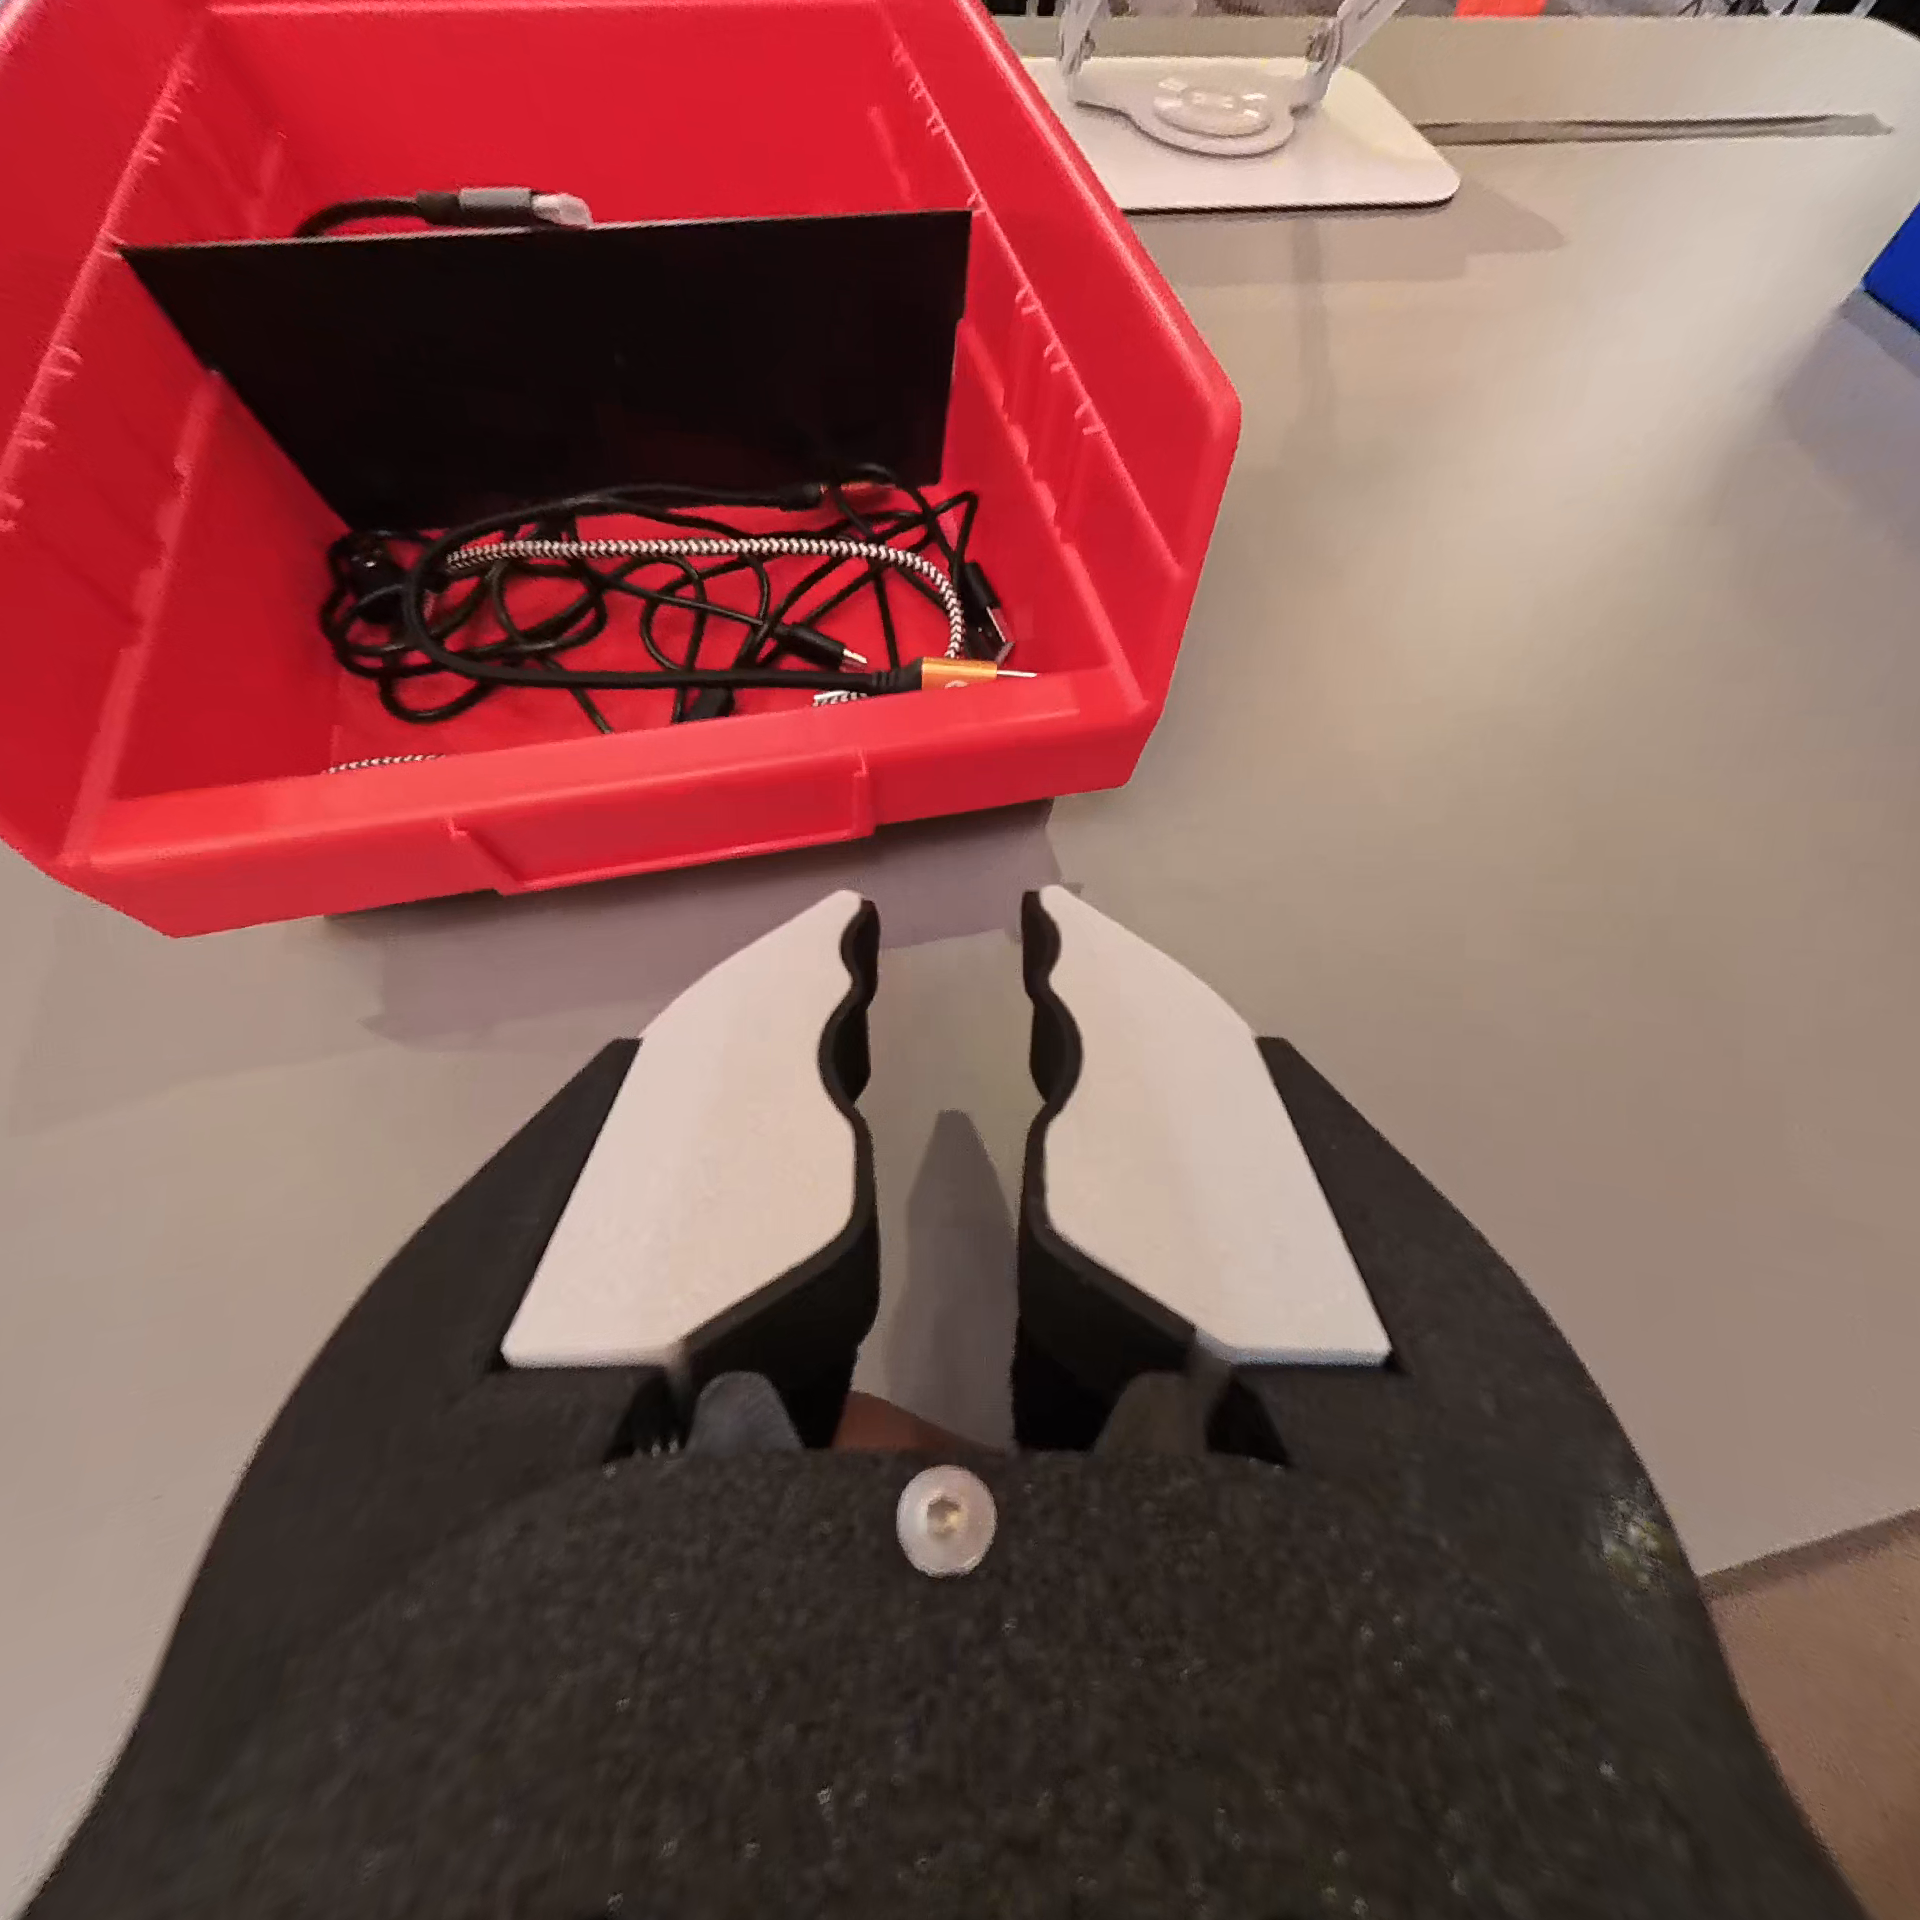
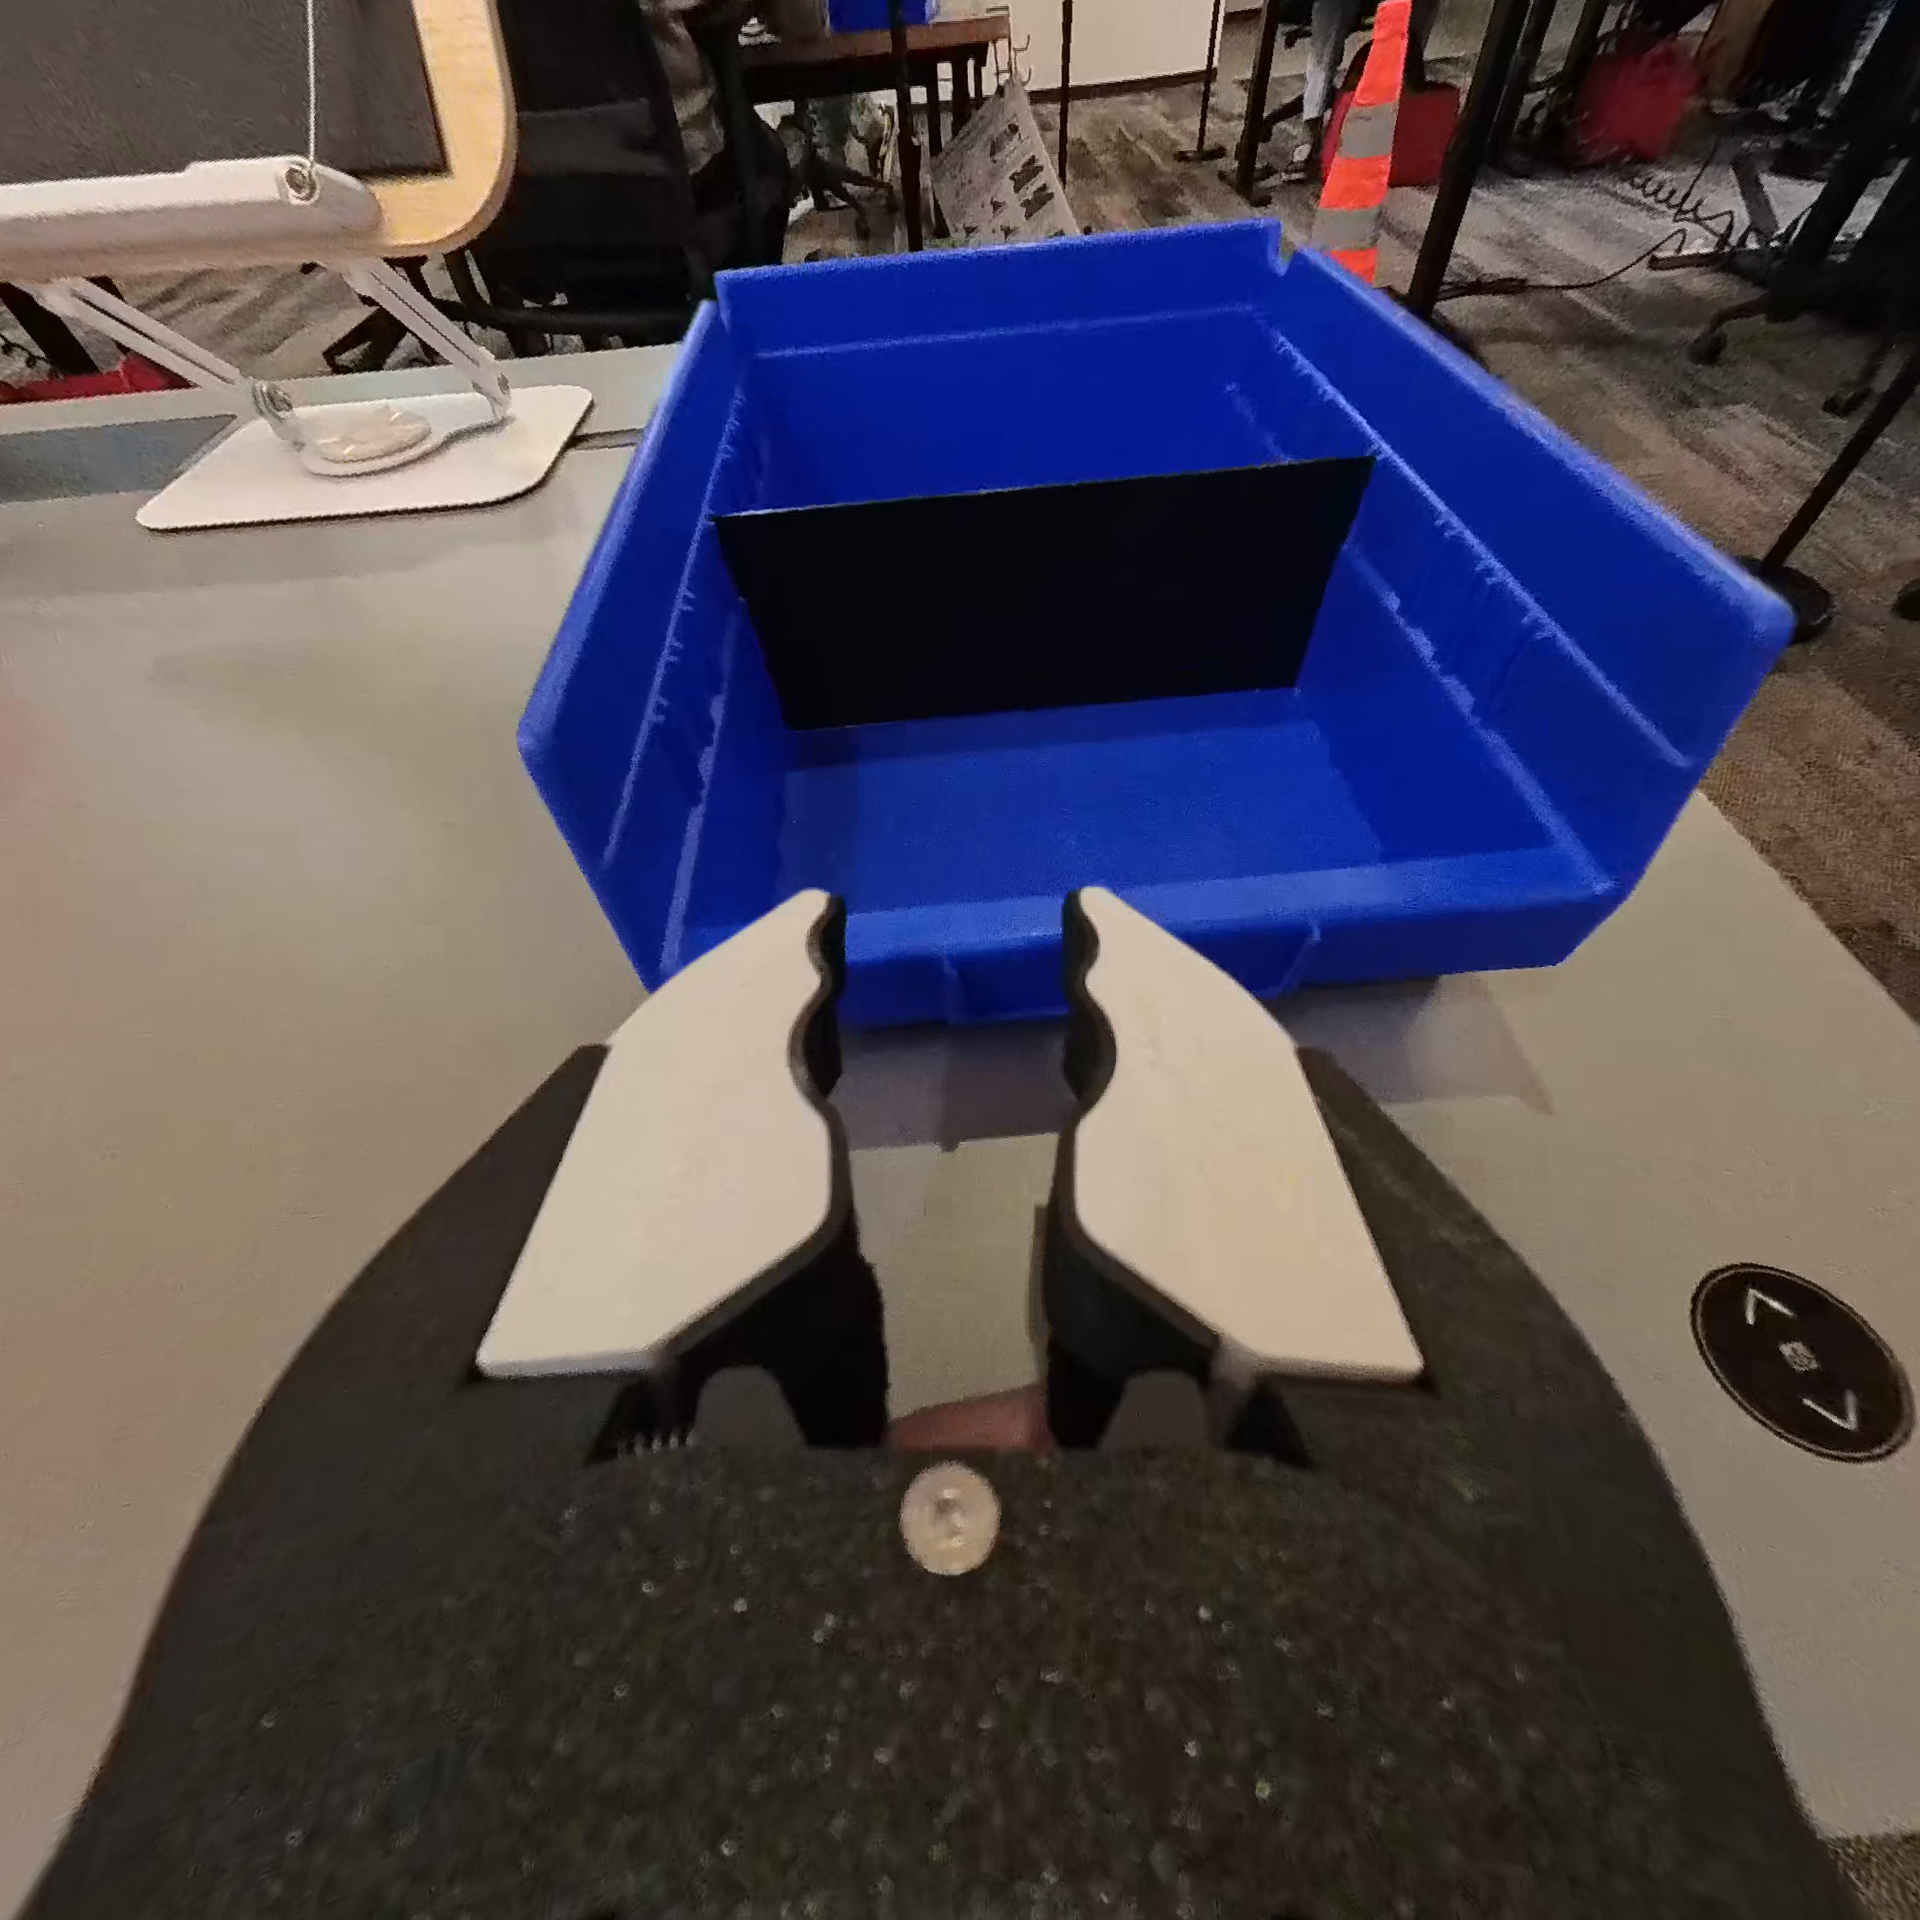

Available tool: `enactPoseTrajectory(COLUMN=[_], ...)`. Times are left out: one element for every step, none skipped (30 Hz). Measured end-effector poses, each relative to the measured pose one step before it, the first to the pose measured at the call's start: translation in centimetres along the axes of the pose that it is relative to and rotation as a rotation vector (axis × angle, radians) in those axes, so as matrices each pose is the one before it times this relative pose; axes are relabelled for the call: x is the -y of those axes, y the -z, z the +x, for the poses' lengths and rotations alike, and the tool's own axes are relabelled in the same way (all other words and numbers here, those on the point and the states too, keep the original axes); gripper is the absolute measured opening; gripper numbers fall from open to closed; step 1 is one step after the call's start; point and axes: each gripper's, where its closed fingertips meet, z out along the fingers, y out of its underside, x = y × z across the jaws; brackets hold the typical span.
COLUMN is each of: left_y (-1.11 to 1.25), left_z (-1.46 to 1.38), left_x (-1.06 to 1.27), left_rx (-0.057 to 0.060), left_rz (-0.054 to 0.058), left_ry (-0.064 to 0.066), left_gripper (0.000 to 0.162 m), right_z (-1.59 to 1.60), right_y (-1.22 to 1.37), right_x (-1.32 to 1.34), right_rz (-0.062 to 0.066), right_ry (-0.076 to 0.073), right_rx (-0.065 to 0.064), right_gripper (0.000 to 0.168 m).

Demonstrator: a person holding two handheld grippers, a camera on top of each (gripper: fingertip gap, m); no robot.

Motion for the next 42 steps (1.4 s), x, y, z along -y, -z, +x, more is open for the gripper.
enactPoseTrajectory(left_y=[0.063,-0.001,-0.037,-0.059,-0.044,-0.016,0.017,0.03,0.021,-0.006,-0.008,-0.046,-0.046,-0.059,-0.081,-0.114,-0.116,-0.07,0.017,0.071,0.067,0.068,0.09,0.105,0.049,-0.038,-0.078,-0.062,-0.025,-0.018,-0.045,-0.042,-0.042,-0.001,-0.003,-0.018,-0.02,-0.024,-0.009,-0.019,-0.036,-0.029], left_z=[0.129,0.069,0.004,0.04,0.051,0.005,0.018,0.023,0.014,0.028,0.066,0.08,0.074,0.107,0.124,0.158,0.118,-0.015,-0.051,0.023,0.045,-0.049,-0.128,-0.096,0.001,0.04,0.002,-0.029,0.021,0.08,0.072,0.02,-0.021,-0.008,0.029,0.037,0.019,0.007,0.014,0.033,0.032,0.002], left_x=[0.076,-0.014,-0.067,-0.086,-0.092,-0.063,0.008,0.03,0.007,0.023,0.004,-0.005,-0.001,0.003,-0.04,-0.113,-0.174,-0.113,0.062,0.171,0.138,0.074,0.12,0.187,0.123,-0.063,-0.175,-0.104,0.0,0.023,-0.06,-0.122,-0.092,-0.012,0.021,-0.009,-0.03,-0.037,-0.014,-0.011,-0.038,-0.054], left_rx=[-0.0069,-0.0023,0.0021,-0.0011,-0.0022,0.001,0.0005,0.0001,0.0015,0.0006,-0.0028,-0.0034,-0.003,-0.0048,-0.0064,-0.0076,-0.0041,0.0043,0.0065,0.0001,-0.0026,0.0032,0.0077,0.0035,-0.0042,-0.007,-0.0034,-0.0014,-0.0053,-0.0082,-0.0075,-0.003,0.0007,-0.0003,-0.0023,-0.0022,-0.0008,0.0006,-0.0002,-0.0011,-0.0012,0.0005], left_rz=[0.0063,0.0,-0.0031,-0.0041,-0.005,-0.0027,0.001,0.0017,0.0011,0.0011,0.0001,-0.0009,-0.0004,-0.0007,-0.0031,-0.0068,-0.01,-0.0069,0.0031,0.0099,0.007,0.0036,0.0075,0.0118,0.0073,-0.0034,-0.0095,-0.0059,0.0002,0.0007,-0.0039,-0.0065,-0.0043,-0.0004,0.0007,-0.0009,-0.002,-0.0016,-0.0007,-0.001,-0.0026,-0.0027], left_ry=[0.0006,-0.0026,-0.0036,-0.0043,-0.0035,-0.0024,-0.0029,-0.0036,-0.0034,-0.0027,-0.0015,0.0005,0.0017,0.0011,-0.0004,-0.0026,-0.0039,-0.0031,-0.0019,-0.0008,0.0006,0.0017,0.0021,0.0027,0.0042,0.0056,0.0064,0.0069,0.0071,0.0069,0.0057,0.0039,0.0024,0.0016,0.0016,0.0013,0.0002,-0.0005,-0.0008,-0.0004,-0.0006,-0.0008], left_gripper=[0.026,0.026,0.026,0.026,0.026,0.026,0.026,0.026,0.026,0.026,0.026,0.026,0.026,0.026,0.026,0.026,0.026,0.026,0.026,0.026,0.026,0.026,0.026,0.026,0.026,0.026,0.026,0.026,0.026,0.026,0.026,0.026,0.026,0.026,0.026,0.026,0.026,0.026,0.026,0.026,0.026,0.026], right_z=[-0.066,-0.137,-0.094,-0.086,-0.041,-0.038,-0.072,-0.087,-0.095,-0.046,-0.093,-0.17,-0.153,-0.079,-0.062,-0.072,-0.047,-0.041,-0.065,-0.076,-0.064,-0.062,-0.069,-0.087,-0.059,-0.045,-0.045,-0.049,-0.034,-0.038,-0.025,-0.047,-0.07,-0.074,-0.046,-0.012,-0.005,0.008,-0.013,-0.016,0.017,0.008], right_y=[-0.136,-0.16,-0.119,-0.082,-0.006,0.058,0.101,0.149,0.093,0.072,0.045,0.007,-0.023,-0.032,-0.026,-0.011,0.0,0.028,0.048,0.048,0.042,0.025,-0.015,-0.045,-0.065,-0.059,-0.051,-0.03,-0.027,-0.005,0.006,-0.007,-0.02,-0.031,-0.034,0.001,0.005,0.023,0.006,-0.012,-0.011,-0.001], right_x=[-0.134,-0.123,-0.033,0.059,0.154,0.214,0.22,0.152,0.003,-0.041,0.007,0.026,-0.026,-0.025,-0.018,-0.044,-0.08,-0.058,-0.03,0.0,0.011,-0.002,-0.017,-0.081,-0.107,-0.078,-0.038,-0.015,0.011,0.02,0.0,-0.034,-0.071,-0.097,-0.093,-0.017,0.046,0.051,0.021,-0.035,-0.054,-0.013], right_rz=[-0.0076,-0.0067,-0.0021,0.004,0.0086,0.0108,0.0122,0.0084,0.0013,-0.0002,0.003,0.0026,-0.0022,-0.0023,-0.0005,-0.0025,-0.0046,-0.0026,-0.0004,0.0005,0.0013,0.0005,-0.0011,-0.0041,-0.0063,-0.0043,-0.0023,-0.0015,0.0001,0.0007,0.0002,-0.0015,-0.0034,-0.0053,-0.0051,-0.0006,0.0026,0.0026,0.0012,-0.0018,-0.0026,-0.0003], right_ry=[0.0057,-0.0003,-0.006,-0.0065,-0.0051,0.0015,0.0111,0.0192,0.0208,0.0172,0.0107,0.0053,0.0023,0.0009,0.0004,0.0004,0.0008,0.0011,0.0005,0.0001,0.0001,0.0008,0.0013,0.0013,0.0006,-0.0004,-0.0012,-0.0012,-0.0006,0.0009,0.0019,0.0021,0.0018,0.0011,0.0002,-0.0006,-0.0017,-0.0031,-0.0036,-0.0034,-0.0037,-0.0033], right_rx=[0.0004,0.0038,0.0009,0.0004,-0.0016,-0.002,-0.001,-0.0003,-0.0047,-0.0069,-0.0022,0.0054,0.006,0.0024,0.0029,0.0037,0.002,0.0017,0.0022,0.0028,0.0019,0.0018,0.0025,0.004,0.0025,0.0019,0.0026,0.0024,0.0011,0.001,-0.0001,0.0014,0.0035,0.0038,0.002,0.0006,0.0005,0.0006,0.0023,0.003,0.0011,0.0015], right_gripper=[0.039,0.038,0.038,0.039,0.039,0.039,0.038,0.037,0.037,0.037,0.037,0.037,0.037,0.037,0.037,0.037,0.037,0.037,0.037,0.036,0.036,0.036,0.036,0.036,0.036,0.036,0.036,0.036,0.036,0.036,0.036,0.036,0.036,0.036,0.036,0.036,0.036,0.036,0.036,0.036,0.036,0.036])
